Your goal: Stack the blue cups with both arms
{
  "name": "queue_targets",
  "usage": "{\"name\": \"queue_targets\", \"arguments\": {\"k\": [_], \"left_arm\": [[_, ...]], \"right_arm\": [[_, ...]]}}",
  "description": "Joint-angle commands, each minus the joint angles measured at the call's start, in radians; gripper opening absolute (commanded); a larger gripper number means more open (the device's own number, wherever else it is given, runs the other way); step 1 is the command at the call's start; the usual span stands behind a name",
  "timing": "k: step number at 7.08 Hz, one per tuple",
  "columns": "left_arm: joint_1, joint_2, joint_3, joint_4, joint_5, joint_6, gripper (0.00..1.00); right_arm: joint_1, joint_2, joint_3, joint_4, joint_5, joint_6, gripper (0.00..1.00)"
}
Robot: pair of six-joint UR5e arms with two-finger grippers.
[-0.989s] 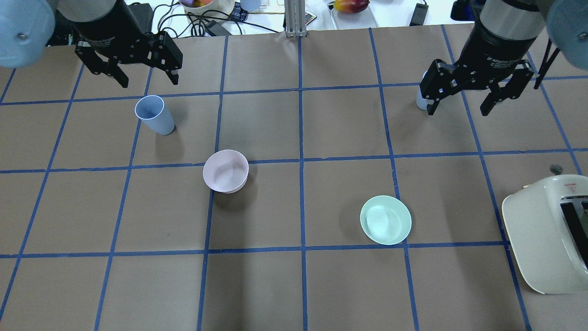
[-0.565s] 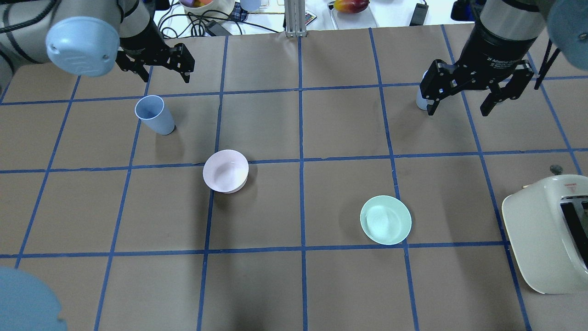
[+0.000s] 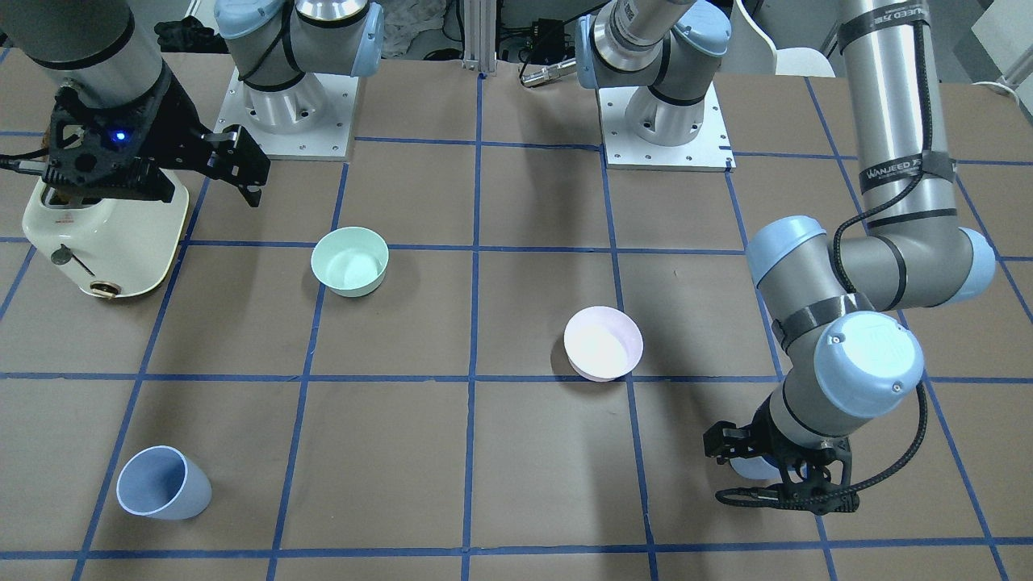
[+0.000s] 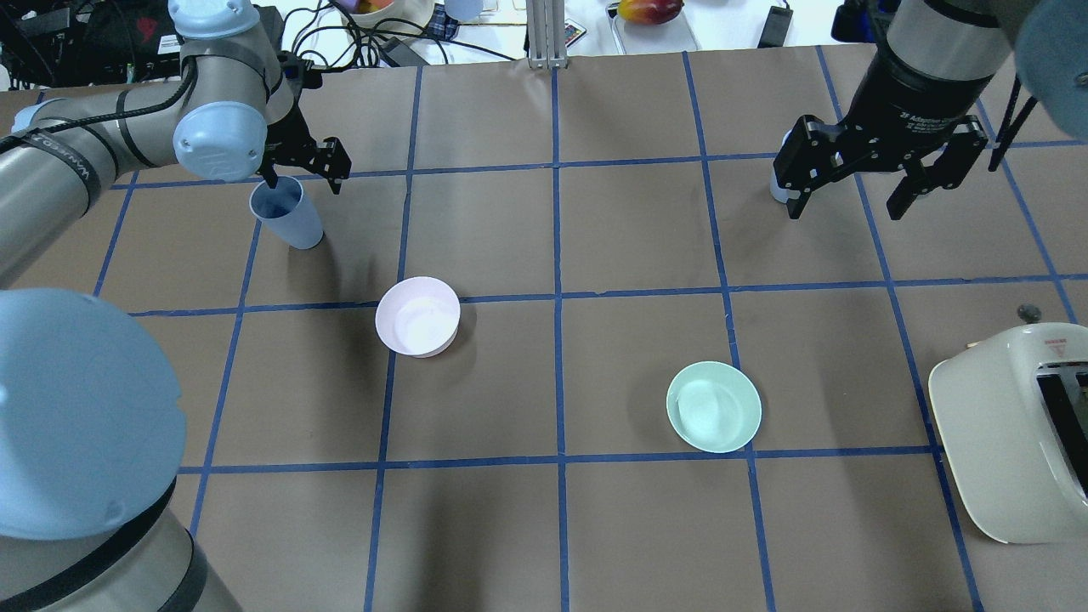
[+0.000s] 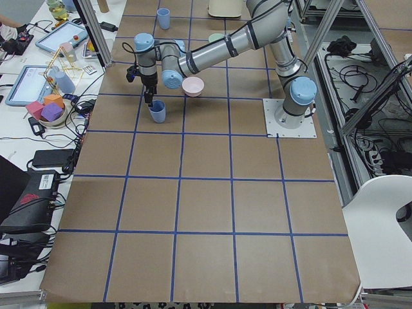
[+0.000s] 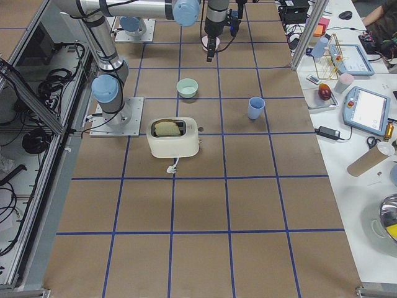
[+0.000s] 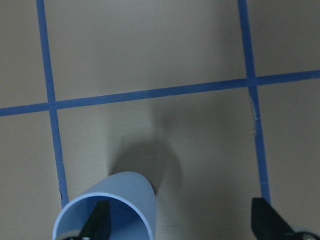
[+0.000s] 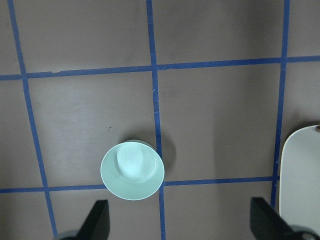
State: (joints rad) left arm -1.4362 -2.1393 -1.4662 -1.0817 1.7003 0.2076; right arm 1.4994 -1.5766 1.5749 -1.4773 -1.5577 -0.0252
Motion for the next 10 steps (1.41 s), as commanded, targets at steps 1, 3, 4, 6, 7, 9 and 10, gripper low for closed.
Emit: {"name": "queue_targets", "arguments": {"k": [1,3,4,6,7,9,10], "left_arm": [[0.011,-0.019,-0.002,-0.034,0.018,-0.005,0.89],[0.010,-0.027,0.000,-0.027,0.012,-0.005,0.15],[0.004,-0.025,0.004,-0.026,0.007,-0.026,0.00],[-0.044,-0.001,0.007,-0.024,-0.054,-0.082,0.00],[-0.106,0.015,0.010,-0.026,-0.051,-0.091,0.00],[-0.267,0.019,0.038,-0.021,-0.056,-0.363,0.00],[-0.376,0.001,0.072,-0.021,-0.063,-0.525,0.00]], "right_arm": [[0.013,0.013,0.004,-0.017,-0.005,0.004,1.00],[-0.002,0.050,0.007,-0.147,-0.019,-0.014,1.00],[-0.022,0.108,-0.007,-0.164,-0.012,-0.016,1.00],[-0.076,0.234,-0.012,-0.390,-0.013,-0.039,1.00],[-0.112,0.310,-0.059,-0.456,-0.005,-0.039,1.00],[-0.131,0.473,-0.264,-0.452,-0.013,-0.041,1.00],[-0.136,0.553,-0.317,-0.454,-0.012,-0.041,1.00]]}}
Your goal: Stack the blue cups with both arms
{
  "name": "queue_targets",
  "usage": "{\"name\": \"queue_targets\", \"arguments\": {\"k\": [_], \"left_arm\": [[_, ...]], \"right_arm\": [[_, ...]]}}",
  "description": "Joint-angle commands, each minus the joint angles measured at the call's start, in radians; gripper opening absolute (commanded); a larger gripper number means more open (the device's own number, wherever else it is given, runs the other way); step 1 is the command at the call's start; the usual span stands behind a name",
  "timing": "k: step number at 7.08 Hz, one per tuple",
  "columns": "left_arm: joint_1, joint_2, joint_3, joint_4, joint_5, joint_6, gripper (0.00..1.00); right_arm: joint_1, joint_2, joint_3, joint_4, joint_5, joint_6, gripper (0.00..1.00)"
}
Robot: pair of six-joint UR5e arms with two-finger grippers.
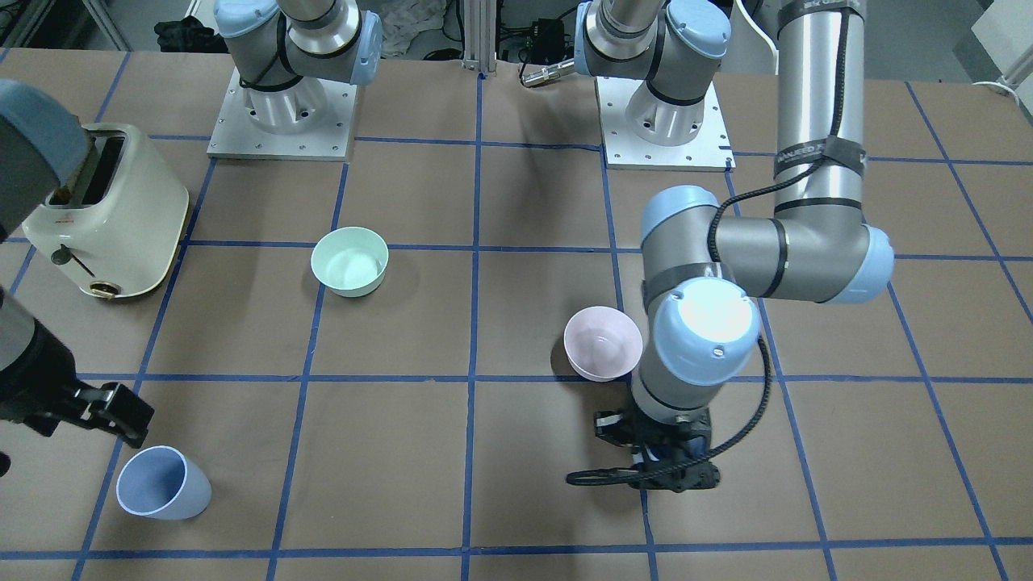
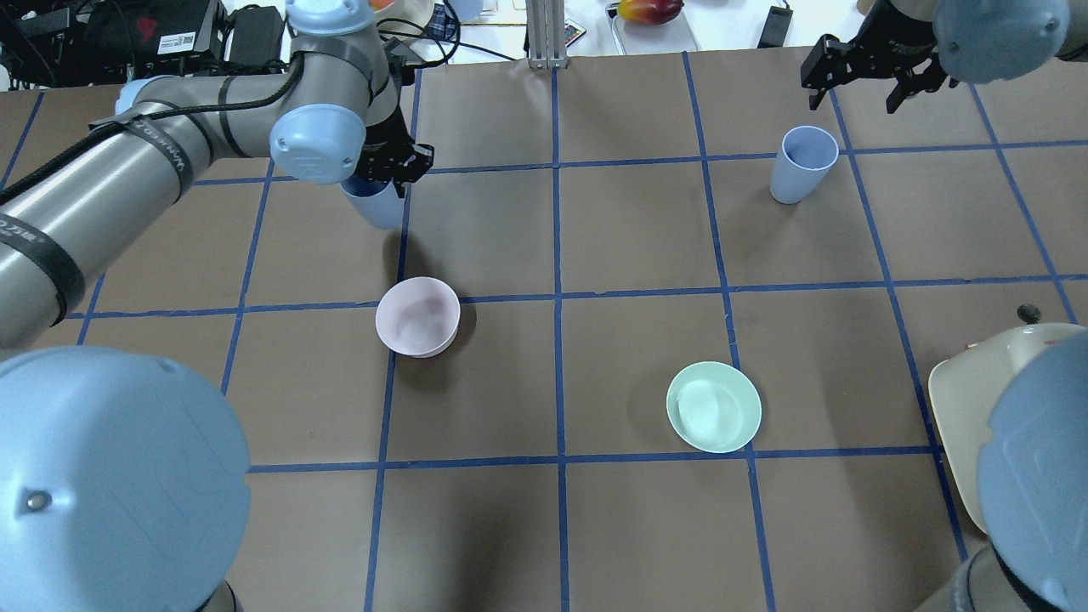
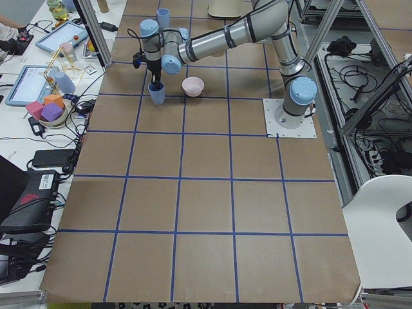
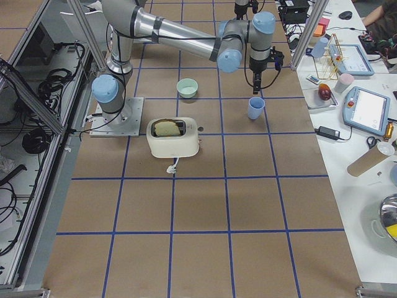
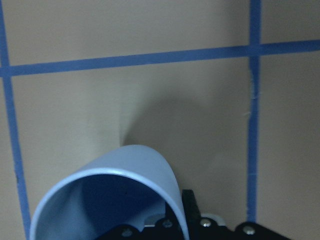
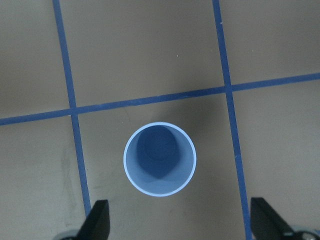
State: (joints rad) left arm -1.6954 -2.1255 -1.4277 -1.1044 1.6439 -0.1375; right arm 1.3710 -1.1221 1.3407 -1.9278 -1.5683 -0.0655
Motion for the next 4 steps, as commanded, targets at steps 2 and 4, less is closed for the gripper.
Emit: {"name": "queue_targets", "arguments": {"k": [2,4], "left_arm": [[-0.252,-0.040,0.038,0.053,-0.024,-0.347,0.00],[-0.262,-0.103,0.042,0.179,-0.027,-0.373,0.00]], "right_arm": [[-0.029,0.162,-0.094,-0.010,0.007,0.001,1.00],[-0.032,0.197,-0.080,-0.008,0.005,0.000,1.00]]}}
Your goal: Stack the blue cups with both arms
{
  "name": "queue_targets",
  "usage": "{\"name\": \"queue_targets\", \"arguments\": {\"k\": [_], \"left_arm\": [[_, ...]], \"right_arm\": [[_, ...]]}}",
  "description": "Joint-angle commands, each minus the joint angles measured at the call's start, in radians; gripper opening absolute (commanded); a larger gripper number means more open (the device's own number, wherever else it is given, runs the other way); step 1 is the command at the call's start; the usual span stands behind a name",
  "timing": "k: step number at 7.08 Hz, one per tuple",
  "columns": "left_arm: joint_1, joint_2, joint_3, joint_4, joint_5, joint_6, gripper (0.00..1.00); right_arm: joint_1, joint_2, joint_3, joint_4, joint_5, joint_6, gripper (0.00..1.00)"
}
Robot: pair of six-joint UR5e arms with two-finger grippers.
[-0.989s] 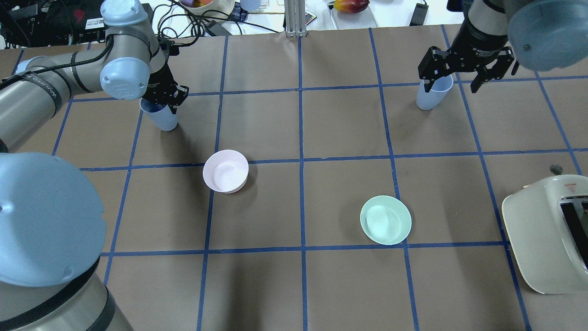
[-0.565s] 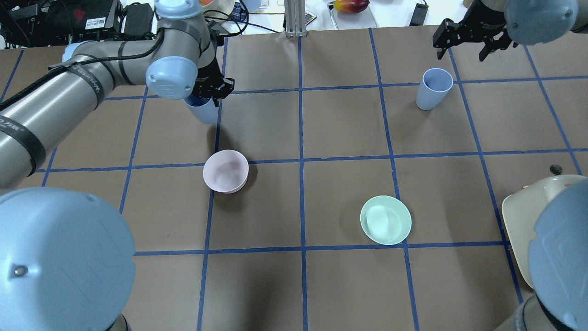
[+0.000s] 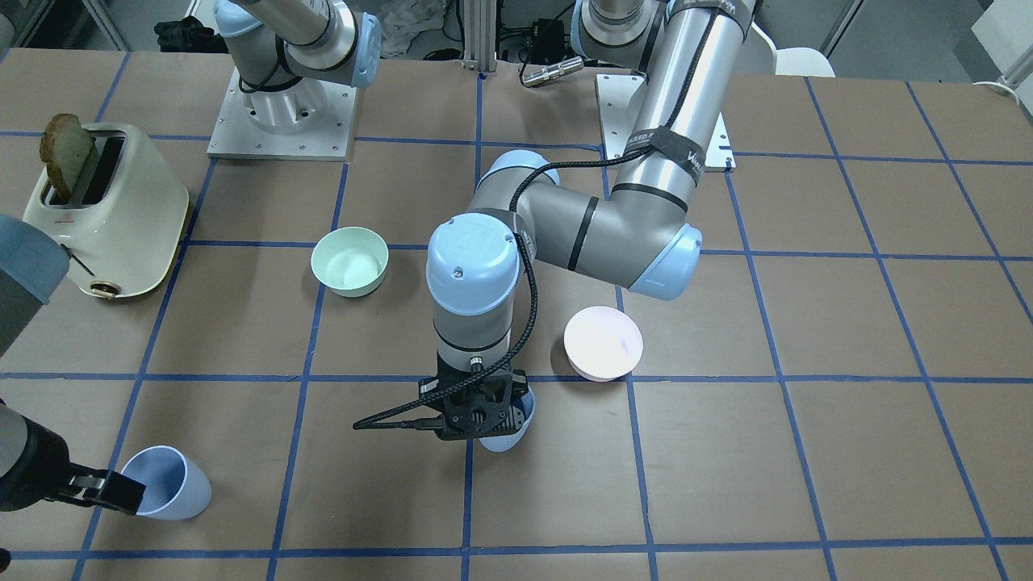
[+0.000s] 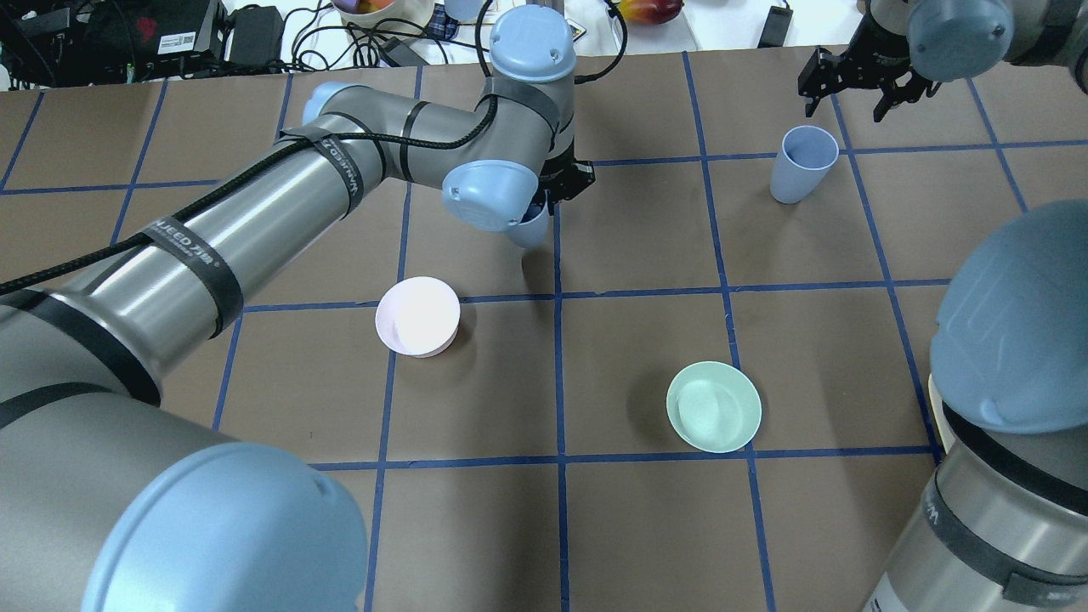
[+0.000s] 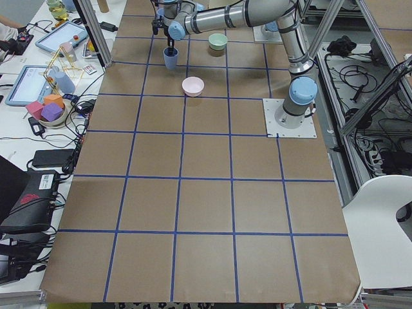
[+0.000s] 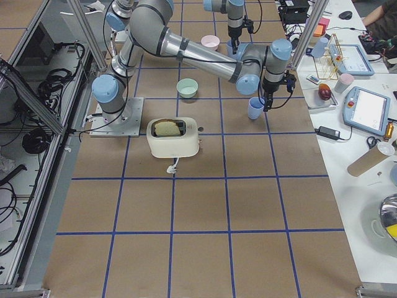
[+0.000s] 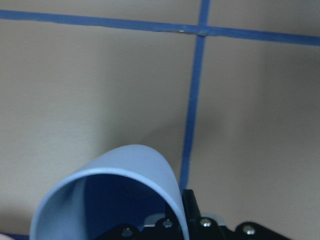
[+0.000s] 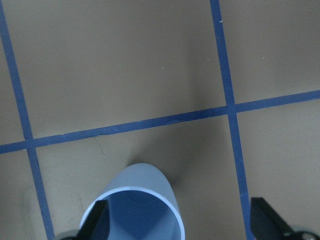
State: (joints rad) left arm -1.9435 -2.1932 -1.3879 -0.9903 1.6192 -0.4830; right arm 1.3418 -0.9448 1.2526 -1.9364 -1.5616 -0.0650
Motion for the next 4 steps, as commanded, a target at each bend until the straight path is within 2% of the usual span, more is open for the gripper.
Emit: {"name": "queue_targets", "arguments": {"k": [1,2,3,4], "left_arm": [[-0.023,-0.037,0.001,0.065,-0.018,-0.034,0.00],[-0.032,-0.036,0.001,0.064,-0.027,-0.040,0.26],[-0.032,-0.030,0.001,0.062,-0.030,-0.042,0.99],[-0.025,0.002,0.003,0.043,-0.047,-0.040,1.00]], "right_arm": [[-0.007,0.020,0.008,0.020,-0.012,-0.001,1.00],[-0.019,0.020,0.008,0.069,-0.003,-0.001,1.00],[-0.019,0.018,0.008,0.108,-0.002,-0.001,1.00],[-0.019,0.021,0.008,0.109,0.002,-0.002,1.00]]}}
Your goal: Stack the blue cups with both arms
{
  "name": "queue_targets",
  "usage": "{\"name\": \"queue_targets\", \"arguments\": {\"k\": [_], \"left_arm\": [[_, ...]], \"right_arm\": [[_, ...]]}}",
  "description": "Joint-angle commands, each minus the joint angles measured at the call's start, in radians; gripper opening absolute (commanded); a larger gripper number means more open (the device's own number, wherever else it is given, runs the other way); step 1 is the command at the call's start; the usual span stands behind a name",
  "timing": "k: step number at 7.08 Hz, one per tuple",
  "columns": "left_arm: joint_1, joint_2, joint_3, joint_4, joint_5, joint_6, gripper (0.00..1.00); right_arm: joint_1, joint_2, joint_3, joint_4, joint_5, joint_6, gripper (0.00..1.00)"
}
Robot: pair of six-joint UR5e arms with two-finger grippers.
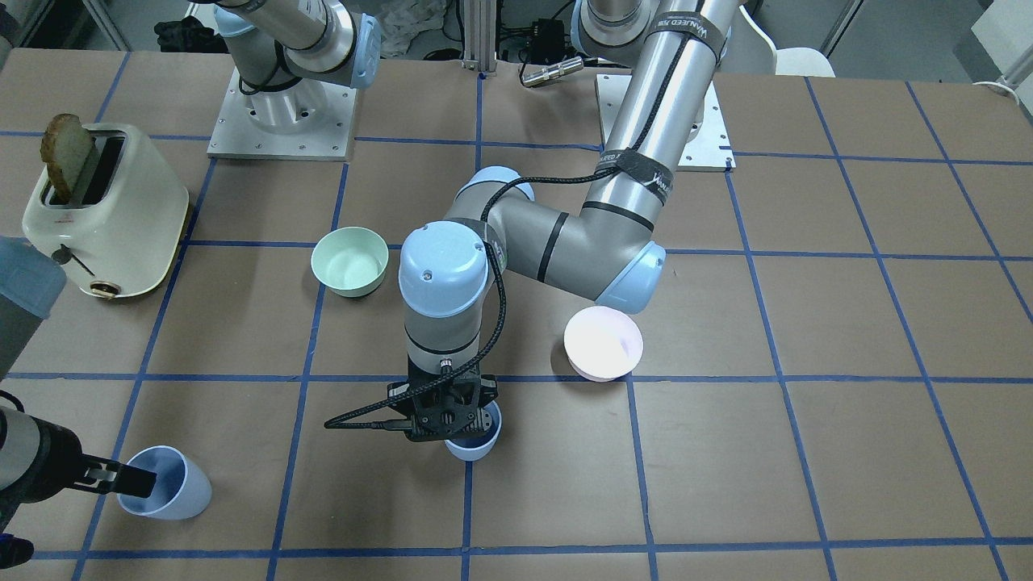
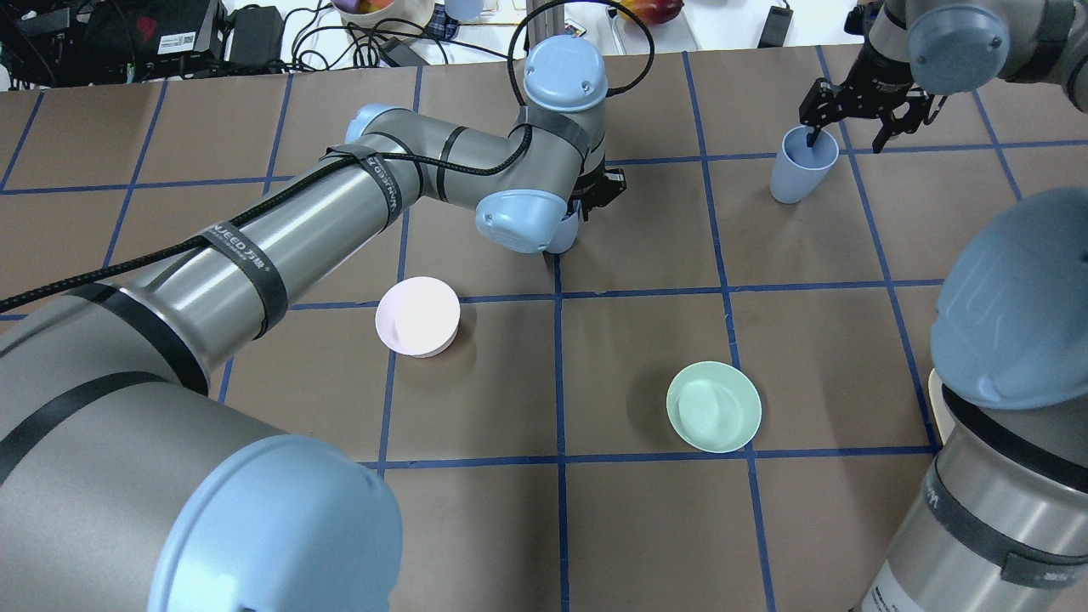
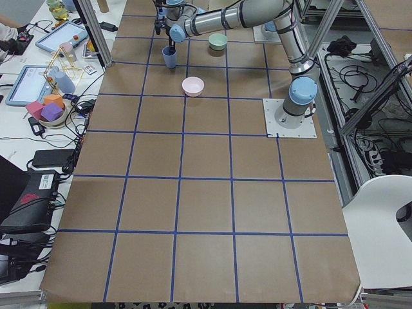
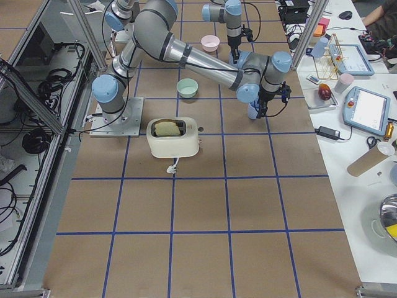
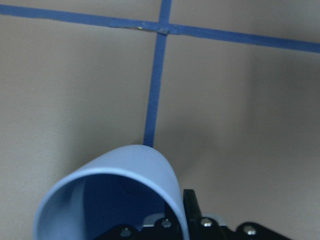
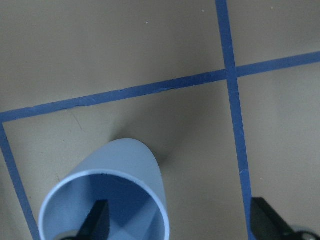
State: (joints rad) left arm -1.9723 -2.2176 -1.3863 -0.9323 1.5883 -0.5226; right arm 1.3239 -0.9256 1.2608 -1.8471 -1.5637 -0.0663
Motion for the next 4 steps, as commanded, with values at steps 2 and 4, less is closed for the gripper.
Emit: {"name": "queue_targets", "arguments": {"k": [2,4], "left_arm": [[0.045,0.147,0.022,-0.218,-0.030,0.022,1.00],[0.075,0.299,0.018,-0.516,-0.027,0.152,1.00]], "right_arm": [[-0.002,0.008,0.002,0.014,0.008,0.000,0.59],[-0.002,0.013,-0.001,0.020,0.005,0.000,0.02]]}}
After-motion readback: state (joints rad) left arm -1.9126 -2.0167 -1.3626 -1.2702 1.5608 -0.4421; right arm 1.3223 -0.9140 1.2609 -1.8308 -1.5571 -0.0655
